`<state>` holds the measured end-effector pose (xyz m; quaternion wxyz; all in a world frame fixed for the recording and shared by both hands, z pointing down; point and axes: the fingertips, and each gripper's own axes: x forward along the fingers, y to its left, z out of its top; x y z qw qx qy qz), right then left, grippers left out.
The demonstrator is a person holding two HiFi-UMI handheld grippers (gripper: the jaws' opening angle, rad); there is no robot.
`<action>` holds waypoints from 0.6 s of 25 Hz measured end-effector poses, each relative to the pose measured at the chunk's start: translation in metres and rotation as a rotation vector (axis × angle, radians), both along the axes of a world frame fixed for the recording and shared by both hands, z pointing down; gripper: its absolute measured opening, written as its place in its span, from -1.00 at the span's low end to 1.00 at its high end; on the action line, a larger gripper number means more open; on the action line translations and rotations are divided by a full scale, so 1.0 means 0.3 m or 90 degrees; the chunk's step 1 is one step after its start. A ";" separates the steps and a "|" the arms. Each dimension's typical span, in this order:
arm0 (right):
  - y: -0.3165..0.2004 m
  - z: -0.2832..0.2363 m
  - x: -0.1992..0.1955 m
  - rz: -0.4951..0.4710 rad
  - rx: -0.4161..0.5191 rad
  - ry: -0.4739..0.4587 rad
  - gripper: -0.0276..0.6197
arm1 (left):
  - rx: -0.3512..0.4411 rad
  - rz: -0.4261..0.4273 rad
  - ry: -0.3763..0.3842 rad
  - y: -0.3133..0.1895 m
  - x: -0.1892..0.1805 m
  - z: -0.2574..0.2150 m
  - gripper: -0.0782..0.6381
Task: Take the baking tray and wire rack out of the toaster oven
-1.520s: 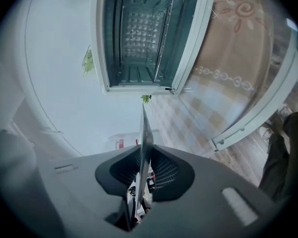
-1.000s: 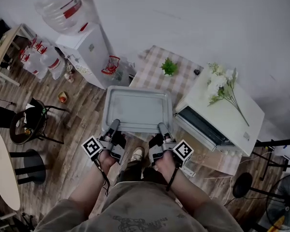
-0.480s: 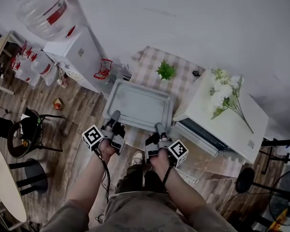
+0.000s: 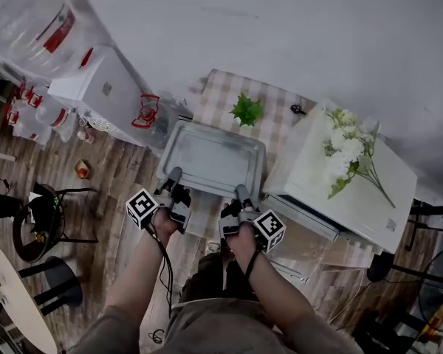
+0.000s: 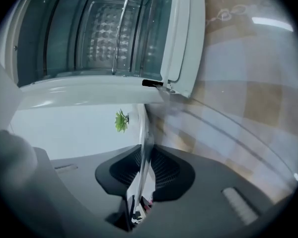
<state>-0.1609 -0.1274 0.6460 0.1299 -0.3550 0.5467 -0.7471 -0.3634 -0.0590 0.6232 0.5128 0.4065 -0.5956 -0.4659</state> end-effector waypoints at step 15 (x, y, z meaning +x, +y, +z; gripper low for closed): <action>-0.079 0.085 -0.043 0.033 -0.008 0.025 -0.72 | -0.133 0.059 -0.027 -0.135 -0.060 0.148 -0.63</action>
